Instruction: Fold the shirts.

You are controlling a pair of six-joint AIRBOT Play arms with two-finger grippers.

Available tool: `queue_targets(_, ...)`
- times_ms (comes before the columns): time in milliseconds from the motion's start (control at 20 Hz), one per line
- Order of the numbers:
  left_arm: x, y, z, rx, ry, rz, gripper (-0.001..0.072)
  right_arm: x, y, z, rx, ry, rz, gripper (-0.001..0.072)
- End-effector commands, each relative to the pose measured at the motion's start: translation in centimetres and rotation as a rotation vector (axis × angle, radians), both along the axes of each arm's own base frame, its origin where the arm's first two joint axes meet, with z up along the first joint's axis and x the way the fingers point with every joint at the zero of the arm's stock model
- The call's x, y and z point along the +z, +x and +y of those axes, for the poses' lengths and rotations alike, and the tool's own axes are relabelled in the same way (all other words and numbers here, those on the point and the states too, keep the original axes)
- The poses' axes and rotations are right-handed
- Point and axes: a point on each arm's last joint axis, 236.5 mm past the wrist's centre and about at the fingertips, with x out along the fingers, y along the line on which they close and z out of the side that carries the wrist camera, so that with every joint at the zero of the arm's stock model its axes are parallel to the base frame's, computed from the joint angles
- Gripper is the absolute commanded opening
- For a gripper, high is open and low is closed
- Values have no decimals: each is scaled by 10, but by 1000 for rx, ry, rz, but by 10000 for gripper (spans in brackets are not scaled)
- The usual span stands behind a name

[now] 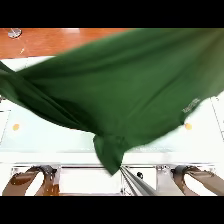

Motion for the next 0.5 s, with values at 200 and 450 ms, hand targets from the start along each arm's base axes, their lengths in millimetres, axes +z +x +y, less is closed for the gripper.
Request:
queue_targets(200,-169,27,-19,47,-194,260,23,-249,121,73,211,206,597,40)
queue_targets(450,-262,-9,-21,80,-212,478,23,-330,108,76,251,195,854,262)
